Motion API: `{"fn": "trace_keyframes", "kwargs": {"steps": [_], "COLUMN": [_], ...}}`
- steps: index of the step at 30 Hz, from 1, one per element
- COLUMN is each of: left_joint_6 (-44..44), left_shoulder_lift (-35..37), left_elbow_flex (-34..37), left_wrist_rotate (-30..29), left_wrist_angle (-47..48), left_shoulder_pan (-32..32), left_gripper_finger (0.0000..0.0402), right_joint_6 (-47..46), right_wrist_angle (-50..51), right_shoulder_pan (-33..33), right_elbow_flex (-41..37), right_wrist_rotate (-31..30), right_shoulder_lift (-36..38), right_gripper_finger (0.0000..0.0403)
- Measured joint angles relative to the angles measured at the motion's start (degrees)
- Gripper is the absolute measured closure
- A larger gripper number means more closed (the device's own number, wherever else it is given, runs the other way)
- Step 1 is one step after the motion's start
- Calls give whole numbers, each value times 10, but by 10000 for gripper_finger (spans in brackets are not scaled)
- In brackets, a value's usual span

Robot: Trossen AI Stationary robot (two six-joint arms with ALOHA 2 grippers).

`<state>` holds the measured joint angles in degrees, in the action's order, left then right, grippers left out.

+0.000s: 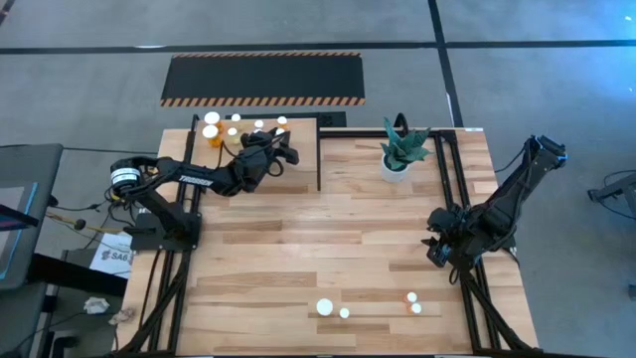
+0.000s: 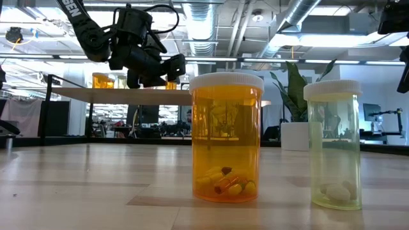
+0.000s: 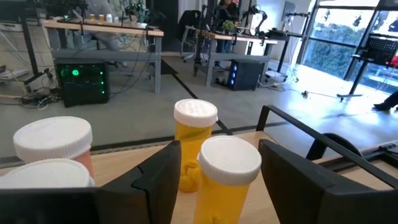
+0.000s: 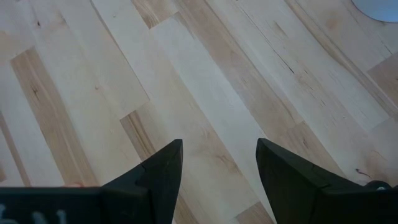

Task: Pick and place medicine bottles onto shelf by color
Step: Put the small orange pill bottle on the shelf aligned with the other small orange pill bottle, then put the large orange pill bottle on the shelf aligned with the other large orange pill bottles

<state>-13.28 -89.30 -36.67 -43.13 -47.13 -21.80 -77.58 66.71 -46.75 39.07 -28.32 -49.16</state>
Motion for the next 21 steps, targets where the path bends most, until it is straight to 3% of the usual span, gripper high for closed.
{"fn": "trace_keyframes", "kwargs": {"steps": [7,21], "left_joint_6": [5,96], "left_shoulder_lift": [0,1], "left_elbow_flex": [0,-1], "left_wrist_rotate": [3,-12], "left_wrist_angle": [-3,-72], "left_shoulder_pan": [0,4], "left_gripper_finger": [191,191], "right_joint_6": [0,0], "right_wrist_angle": [0,0], "right_shoulder_pan": [0,0], "right_elbow_flex": [0,0], "right_wrist_rotate": [0,0], "right_shoulder_lift": [0,0], "right_gripper_finger": [177,177]}}
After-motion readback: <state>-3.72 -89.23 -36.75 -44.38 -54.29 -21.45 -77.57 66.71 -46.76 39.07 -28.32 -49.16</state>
